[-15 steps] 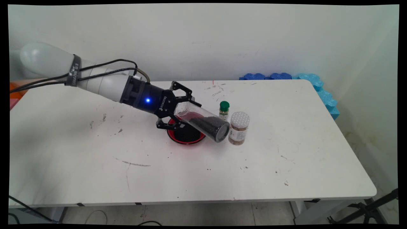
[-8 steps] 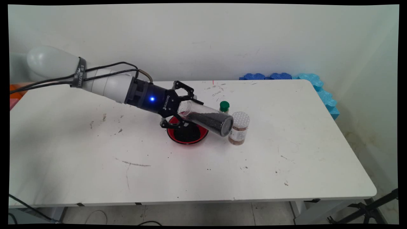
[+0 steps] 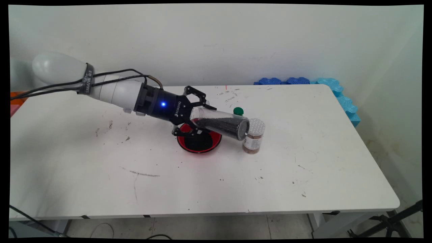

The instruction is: Pour the black seasoning powder in the red bowl

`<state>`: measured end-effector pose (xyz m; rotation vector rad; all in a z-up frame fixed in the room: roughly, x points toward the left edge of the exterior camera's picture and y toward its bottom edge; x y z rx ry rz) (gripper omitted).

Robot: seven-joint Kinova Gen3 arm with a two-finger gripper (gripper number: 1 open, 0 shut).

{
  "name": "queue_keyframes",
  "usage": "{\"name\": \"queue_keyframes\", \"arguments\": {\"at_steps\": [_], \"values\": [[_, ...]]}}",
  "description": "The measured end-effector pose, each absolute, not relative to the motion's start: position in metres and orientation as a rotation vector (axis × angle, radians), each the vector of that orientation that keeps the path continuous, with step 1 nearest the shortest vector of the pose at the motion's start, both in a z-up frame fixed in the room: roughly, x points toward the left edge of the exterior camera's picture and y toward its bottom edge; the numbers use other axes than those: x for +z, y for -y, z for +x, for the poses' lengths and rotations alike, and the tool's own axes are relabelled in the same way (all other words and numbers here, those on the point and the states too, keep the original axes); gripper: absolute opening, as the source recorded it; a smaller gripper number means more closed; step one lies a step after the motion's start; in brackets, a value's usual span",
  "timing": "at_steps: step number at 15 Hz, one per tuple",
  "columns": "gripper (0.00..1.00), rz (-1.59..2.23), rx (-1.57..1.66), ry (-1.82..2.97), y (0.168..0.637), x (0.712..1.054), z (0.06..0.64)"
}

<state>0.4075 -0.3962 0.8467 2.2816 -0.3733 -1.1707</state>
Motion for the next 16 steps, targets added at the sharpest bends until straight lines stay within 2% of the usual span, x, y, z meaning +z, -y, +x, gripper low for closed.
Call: {"name": "queue_keyframes", "arguments": {"at_steps": [16], "values": [[0.00,2.305,-1.246,0.158,0.4007,0.8381,0.4109]]}}
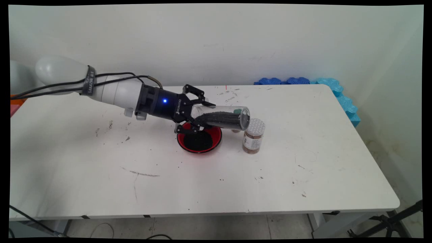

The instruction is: Pour the black seasoning powder in the red bowl

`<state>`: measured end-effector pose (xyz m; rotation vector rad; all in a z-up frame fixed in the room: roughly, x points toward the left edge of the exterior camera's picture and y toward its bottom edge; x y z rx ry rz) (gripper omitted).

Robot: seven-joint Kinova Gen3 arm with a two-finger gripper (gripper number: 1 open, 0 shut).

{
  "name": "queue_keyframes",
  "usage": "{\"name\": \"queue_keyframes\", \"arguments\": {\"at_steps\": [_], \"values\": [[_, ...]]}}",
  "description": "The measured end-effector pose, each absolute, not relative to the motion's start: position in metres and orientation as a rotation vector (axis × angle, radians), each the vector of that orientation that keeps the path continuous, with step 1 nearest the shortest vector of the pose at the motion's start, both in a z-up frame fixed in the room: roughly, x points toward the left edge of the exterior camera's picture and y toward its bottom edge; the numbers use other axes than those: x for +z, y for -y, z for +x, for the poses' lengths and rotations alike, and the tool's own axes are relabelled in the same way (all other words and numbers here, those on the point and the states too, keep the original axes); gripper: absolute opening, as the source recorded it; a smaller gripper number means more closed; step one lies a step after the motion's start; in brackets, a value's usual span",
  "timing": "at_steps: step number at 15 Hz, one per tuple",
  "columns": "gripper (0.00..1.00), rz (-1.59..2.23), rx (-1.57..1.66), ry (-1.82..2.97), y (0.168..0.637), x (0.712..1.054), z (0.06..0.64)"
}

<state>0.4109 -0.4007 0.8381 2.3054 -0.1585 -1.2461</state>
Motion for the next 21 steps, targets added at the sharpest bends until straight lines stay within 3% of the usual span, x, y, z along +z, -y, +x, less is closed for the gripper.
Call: {"name": "queue_keyframes", "arguments": {"at_steps": [21], "values": [[0.00,2.276,-1.185,0.215,0.413,0.832,0.407]]}}
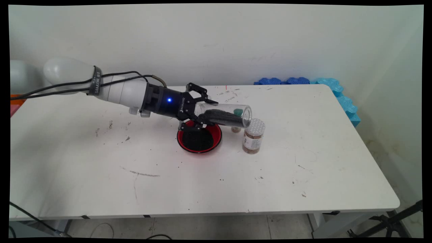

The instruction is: Pour the black seasoning powder in the red bowl

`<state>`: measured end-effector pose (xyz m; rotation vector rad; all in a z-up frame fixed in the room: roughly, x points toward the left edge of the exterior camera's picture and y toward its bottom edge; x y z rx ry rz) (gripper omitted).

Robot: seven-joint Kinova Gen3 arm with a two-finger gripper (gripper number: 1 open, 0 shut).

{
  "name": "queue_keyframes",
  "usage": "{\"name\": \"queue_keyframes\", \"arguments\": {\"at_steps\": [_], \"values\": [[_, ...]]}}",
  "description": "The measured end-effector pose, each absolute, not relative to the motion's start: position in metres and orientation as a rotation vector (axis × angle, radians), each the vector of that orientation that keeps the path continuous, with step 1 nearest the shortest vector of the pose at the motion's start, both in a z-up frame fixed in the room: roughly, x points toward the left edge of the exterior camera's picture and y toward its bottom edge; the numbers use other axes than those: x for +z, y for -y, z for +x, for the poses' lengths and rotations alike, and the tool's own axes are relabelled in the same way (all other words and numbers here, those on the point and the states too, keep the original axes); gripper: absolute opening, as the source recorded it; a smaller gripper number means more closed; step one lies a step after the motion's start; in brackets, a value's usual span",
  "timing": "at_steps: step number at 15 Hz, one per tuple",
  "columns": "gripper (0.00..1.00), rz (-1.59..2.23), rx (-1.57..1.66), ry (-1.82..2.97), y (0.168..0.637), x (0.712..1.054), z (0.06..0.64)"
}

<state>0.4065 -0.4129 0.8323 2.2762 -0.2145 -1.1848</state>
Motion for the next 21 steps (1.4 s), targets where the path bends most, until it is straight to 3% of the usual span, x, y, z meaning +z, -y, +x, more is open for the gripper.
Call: {"name": "queue_keyframes", "arguments": {"at_steps": [21], "values": [[0.00,2.038,-0.851,0.870,0.408,0.849,0.409]]}}
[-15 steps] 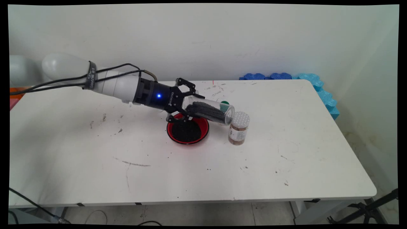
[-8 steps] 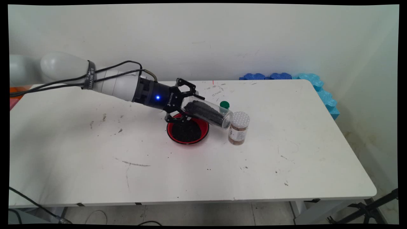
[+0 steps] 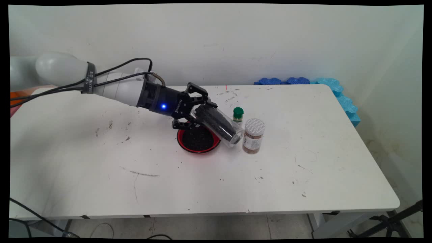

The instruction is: Pour the black seasoning powder in the red bowl

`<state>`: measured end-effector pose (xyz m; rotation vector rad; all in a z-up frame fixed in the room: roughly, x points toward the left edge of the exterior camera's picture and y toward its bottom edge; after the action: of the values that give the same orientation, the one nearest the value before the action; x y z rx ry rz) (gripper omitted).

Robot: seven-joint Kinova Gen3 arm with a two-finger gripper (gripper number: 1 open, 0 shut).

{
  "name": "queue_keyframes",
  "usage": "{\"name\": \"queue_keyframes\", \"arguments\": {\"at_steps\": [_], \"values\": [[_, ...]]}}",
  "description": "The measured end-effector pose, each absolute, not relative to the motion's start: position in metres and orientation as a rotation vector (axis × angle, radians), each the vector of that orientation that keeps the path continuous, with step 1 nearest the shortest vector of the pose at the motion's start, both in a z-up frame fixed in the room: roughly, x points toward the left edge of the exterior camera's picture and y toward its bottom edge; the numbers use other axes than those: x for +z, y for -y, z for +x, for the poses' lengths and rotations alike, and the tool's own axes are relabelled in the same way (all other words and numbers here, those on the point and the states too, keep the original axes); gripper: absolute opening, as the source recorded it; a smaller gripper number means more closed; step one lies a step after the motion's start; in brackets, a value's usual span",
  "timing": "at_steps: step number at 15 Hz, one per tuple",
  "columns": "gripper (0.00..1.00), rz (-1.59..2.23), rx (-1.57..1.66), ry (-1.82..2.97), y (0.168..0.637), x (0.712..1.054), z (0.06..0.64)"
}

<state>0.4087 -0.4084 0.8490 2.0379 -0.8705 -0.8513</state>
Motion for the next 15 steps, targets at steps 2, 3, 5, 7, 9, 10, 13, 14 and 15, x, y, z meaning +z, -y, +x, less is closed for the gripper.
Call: {"name": "queue_keyframes", "arguments": {"at_steps": [2,3,5,7,9,10,13,14,15], "values": [[0.00,1.992,-0.812,0.946,0.406,0.854,0.408],[0.00,1.969,-0.790,0.984,0.405,0.857,0.408],[0.00,1.908,-0.737,1.074,0.403,0.864,0.407],[0.00,1.853,-0.692,1.147,0.402,0.869,0.407],[0.00,1.795,-0.648,1.217,0.401,0.876,0.405],[0.00,1.768,-0.631,1.247,0.401,0.879,0.405],[0.00,1.663,-0.568,1.349,0.398,0.888,0.401],[0.00,1.623,-0.545,1.385,0.397,0.892,0.400],[0.00,1.589,-0.525,1.414,0.397,0.895,0.398]]}}
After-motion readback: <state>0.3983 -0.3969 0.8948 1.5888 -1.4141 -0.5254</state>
